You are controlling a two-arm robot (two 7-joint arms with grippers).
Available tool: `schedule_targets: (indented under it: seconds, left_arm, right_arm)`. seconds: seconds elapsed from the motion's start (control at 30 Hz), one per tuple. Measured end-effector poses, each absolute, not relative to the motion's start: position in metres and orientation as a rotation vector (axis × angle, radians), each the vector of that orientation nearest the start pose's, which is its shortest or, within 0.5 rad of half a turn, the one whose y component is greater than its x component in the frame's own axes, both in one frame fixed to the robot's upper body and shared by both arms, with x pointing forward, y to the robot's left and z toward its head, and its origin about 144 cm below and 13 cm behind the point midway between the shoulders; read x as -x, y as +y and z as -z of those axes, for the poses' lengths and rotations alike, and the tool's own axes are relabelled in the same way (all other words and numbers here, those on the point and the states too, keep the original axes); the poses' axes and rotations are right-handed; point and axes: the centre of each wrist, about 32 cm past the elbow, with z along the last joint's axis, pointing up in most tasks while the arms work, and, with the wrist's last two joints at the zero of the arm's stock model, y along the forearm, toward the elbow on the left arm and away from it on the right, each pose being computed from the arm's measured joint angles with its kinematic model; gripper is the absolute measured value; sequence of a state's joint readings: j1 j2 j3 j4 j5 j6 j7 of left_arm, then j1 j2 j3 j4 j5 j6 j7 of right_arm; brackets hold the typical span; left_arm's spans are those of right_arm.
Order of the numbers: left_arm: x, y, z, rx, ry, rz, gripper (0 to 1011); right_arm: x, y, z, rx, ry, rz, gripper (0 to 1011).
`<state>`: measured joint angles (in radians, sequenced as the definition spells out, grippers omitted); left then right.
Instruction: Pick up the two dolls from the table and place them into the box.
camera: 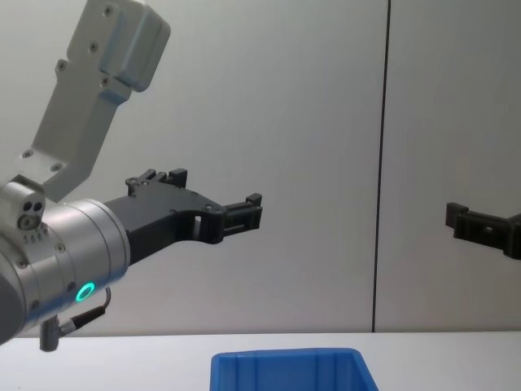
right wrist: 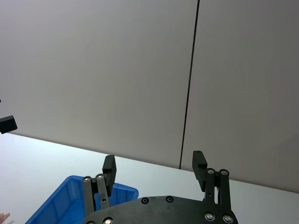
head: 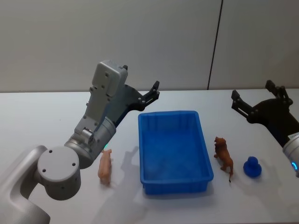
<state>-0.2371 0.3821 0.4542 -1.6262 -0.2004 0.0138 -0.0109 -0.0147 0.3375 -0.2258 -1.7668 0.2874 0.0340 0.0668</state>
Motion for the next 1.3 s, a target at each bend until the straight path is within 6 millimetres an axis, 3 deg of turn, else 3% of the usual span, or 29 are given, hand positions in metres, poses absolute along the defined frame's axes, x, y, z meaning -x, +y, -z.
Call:
schedule_targets:
  seconds: [1.3]
  left_arm:
    - [-0.4920, 0.1984, -1.2044, -0.061, -0.268, -1.124, 1001]
  right_arm:
    - [-0.4433, -0.2371, -1.1887, -0.026, -0.075, 1.229, 1001]
